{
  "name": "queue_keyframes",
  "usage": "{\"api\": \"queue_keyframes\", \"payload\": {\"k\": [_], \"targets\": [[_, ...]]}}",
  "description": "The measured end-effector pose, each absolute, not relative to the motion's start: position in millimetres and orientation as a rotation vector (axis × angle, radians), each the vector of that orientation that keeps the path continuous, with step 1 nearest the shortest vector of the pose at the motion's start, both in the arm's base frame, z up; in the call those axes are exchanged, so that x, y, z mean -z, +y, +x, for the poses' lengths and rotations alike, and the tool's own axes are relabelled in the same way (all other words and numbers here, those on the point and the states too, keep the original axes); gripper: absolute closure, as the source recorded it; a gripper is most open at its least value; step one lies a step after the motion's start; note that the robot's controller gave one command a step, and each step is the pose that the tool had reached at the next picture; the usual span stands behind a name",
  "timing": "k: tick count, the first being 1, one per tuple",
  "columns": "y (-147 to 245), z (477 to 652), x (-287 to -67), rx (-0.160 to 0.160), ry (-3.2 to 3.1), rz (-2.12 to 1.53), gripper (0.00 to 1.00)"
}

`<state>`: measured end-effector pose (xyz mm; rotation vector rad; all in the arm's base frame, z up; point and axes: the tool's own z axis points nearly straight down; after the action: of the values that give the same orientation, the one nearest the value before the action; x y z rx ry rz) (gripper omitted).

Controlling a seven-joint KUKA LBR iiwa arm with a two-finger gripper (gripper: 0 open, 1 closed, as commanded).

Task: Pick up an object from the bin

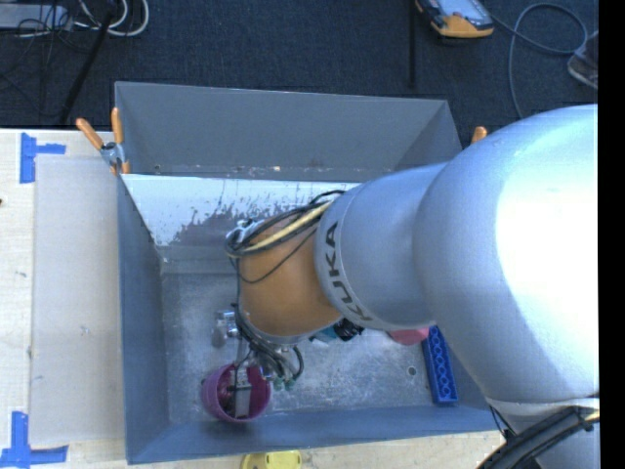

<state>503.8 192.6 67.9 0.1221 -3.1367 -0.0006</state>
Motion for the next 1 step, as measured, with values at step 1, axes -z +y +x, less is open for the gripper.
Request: {"api": "queue_keyframes", "payload": {"k": [1], "targets": [[155.5,483.6,-106.3,0.002,-3.131,-0.302,1.00]]}}
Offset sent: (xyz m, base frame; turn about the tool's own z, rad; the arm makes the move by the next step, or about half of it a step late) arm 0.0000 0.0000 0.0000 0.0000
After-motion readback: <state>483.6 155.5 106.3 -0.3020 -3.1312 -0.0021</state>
